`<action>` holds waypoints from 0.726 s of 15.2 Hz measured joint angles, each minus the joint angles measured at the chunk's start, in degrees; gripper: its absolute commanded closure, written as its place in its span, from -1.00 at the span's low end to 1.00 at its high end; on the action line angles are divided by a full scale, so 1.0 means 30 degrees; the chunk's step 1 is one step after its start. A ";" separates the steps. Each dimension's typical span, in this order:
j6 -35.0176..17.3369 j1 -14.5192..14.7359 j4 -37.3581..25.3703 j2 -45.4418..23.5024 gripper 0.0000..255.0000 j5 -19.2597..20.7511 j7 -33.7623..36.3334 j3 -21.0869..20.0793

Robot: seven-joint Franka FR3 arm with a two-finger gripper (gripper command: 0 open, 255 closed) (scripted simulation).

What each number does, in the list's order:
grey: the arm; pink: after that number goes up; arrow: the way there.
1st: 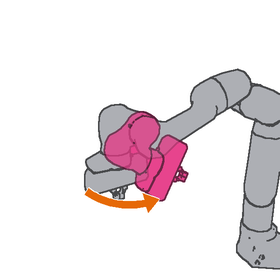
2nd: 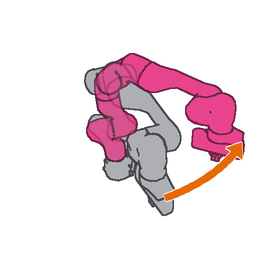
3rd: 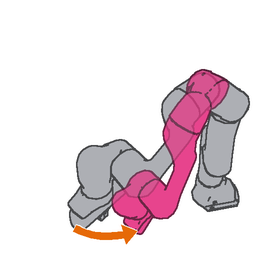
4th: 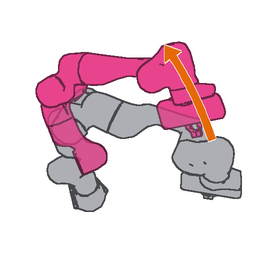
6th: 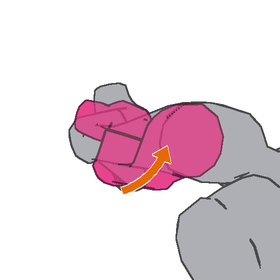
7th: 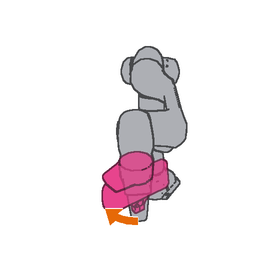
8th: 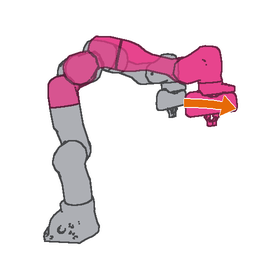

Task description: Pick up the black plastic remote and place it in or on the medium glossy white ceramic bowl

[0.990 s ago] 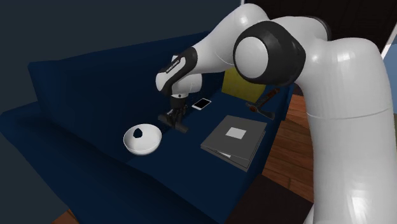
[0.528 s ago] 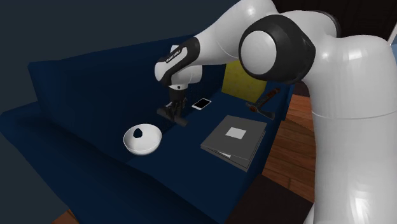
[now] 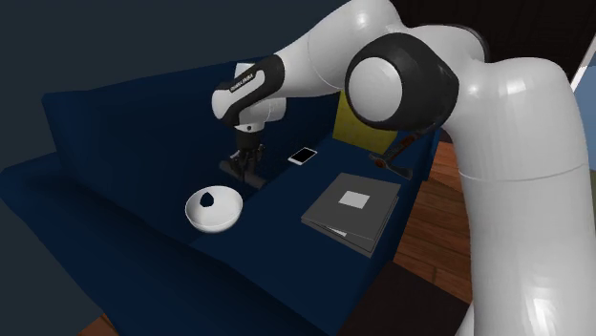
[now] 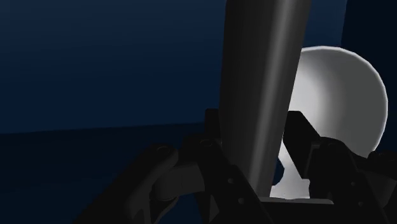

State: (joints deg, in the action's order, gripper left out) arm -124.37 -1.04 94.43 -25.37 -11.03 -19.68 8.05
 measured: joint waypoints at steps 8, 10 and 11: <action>0.1757 0.1472 -0.5123 -0.3691 1.00 0.0302 0.2622 -0.0532; 0.1579 0.1582 -0.5263 -0.4011 1.00 0.0297 0.2771 -0.0547; 0.1384 0.1604 -0.5304 -0.4207 1.00 0.0276 0.2779 -0.0563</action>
State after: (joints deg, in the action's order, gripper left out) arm -120.22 3.77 78.52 -37.99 -10.20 -11.34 6.36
